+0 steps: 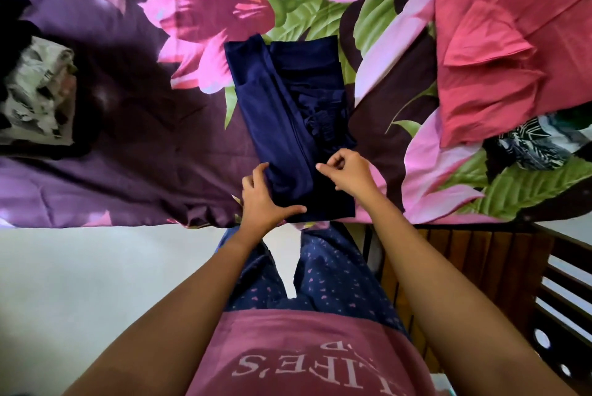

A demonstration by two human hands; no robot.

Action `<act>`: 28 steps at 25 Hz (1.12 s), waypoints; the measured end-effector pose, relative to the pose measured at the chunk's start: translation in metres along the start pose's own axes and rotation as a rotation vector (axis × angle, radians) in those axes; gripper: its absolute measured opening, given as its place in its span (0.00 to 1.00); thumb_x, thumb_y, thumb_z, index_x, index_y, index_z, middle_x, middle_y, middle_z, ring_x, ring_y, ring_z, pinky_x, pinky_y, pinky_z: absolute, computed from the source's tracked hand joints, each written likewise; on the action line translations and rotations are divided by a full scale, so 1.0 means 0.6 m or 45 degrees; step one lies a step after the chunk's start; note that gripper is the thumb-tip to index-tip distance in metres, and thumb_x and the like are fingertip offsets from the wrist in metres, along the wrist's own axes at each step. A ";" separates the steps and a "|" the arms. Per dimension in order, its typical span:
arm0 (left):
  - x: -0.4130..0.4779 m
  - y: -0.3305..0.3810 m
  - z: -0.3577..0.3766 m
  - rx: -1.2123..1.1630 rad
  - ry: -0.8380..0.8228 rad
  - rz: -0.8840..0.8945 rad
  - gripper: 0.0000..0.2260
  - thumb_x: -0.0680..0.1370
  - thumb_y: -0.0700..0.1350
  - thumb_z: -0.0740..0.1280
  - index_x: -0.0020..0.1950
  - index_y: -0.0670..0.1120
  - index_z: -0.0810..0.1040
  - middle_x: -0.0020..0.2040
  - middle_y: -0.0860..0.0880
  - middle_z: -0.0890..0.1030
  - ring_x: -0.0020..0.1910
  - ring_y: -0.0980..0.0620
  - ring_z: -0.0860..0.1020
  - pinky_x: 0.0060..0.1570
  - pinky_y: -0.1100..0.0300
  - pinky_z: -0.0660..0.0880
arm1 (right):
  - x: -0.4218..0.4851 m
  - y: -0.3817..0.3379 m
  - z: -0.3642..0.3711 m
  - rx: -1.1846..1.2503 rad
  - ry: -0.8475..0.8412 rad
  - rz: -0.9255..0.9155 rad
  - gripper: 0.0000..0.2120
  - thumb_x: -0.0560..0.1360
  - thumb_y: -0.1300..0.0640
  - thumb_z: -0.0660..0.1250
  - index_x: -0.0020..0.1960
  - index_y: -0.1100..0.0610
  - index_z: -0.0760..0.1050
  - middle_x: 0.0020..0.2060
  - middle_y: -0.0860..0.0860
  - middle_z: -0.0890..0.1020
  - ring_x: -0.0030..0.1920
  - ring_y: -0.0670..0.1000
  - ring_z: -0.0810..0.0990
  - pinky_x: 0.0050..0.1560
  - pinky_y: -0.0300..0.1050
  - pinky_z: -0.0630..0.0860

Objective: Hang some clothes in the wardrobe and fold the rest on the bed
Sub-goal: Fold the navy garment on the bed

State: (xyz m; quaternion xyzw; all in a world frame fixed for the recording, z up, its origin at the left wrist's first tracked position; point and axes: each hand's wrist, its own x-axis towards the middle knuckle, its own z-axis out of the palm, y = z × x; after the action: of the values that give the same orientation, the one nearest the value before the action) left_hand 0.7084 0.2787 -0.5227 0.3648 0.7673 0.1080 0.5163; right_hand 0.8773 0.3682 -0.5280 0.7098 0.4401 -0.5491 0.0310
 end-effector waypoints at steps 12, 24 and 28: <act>-0.054 -0.067 -0.003 0.085 0.033 -0.078 0.20 0.67 0.46 0.65 0.56 0.42 0.79 0.51 0.46 0.70 0.48 0.49 0.73 0.58 0.59 0.71 | -0.050 0.036 0.041 -0.098 -0.431 0.277 0.09 0.78 0.56 0.65 0.40 0.57 0.71 0.31 0.55 0.80 0.18 0.44 0.69 0.19 0.36 0.64; 0.060 0.074 0.040 -0.062 0.268 -0.126 0.33 0.67 0.43 0.75 0.66 0.44 0.62 0.56 0.43 0.67 0.51 0.44 0.72 0.48 0.56 0.69 | 0.047 -0.044 -0.008 -0.308 -0.063 -0.696 0.17 0.69 0.64 0.73 0.56 0.62 0.77 0.58 0.58 0.79 0.61 0.57 0.76 0.62 0.45 0.70; 0.070 0.034 -0.008 -0.228 0.196 -0.084 0.21 0.65 0.36 0.68 0.59 0.42 0.75 0.48 0.47 0.75 0.46 0.48 0.75 0.43 0.67 0.68 | 0.028 -0.008 -0.030 -0.819 -0.318 -0.863 0.16 0.66 0.70 0.68 0.52 0.61 0.81 0.54 0.57 0.81 0.64 0.58 0.74 0.67 0.51 0.65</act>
State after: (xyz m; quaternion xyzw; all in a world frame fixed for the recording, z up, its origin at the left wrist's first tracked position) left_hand 0.7050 0.3224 -0.5392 0.2823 0.8035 0.1868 0.4896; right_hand 0.8880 0.3905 -0.5320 0.4095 0.7870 -0.4454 0.1208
